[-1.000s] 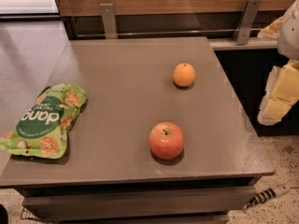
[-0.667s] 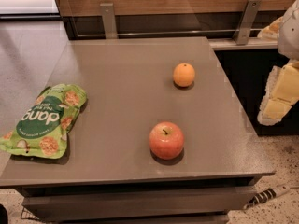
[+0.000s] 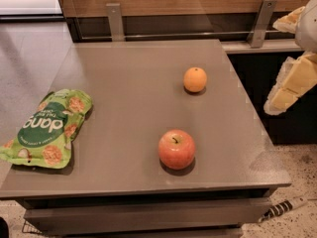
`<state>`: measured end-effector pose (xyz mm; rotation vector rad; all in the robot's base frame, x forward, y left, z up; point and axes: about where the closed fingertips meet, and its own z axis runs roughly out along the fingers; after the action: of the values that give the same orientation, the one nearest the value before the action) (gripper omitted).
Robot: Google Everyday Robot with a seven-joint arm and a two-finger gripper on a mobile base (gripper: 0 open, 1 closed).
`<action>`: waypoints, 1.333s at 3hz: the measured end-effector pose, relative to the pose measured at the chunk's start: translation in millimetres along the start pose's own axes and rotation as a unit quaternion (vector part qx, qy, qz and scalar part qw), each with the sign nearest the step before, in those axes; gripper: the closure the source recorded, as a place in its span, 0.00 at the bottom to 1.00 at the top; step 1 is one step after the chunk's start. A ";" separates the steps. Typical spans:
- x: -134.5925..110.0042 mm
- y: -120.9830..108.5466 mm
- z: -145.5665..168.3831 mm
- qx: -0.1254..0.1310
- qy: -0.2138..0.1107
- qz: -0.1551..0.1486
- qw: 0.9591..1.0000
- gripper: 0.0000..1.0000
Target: Pick orange
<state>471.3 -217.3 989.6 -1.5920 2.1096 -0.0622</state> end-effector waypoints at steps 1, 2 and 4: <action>-16.2 -40.5 19.0 0.029 -0.100 0.021 0.994 0.00; -25.6 -68.4 47.2 0.034 -0.193 0.045 0.980 0.00; -34.4 -75.5 116.4 0.005 -0.321 0.103 0.941 0.00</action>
Offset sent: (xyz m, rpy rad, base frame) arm 0.1352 0.0153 -0.0238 0.6470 -0.2309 0.0351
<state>592.9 -180.5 924.0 -1.1586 1.7248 0.4575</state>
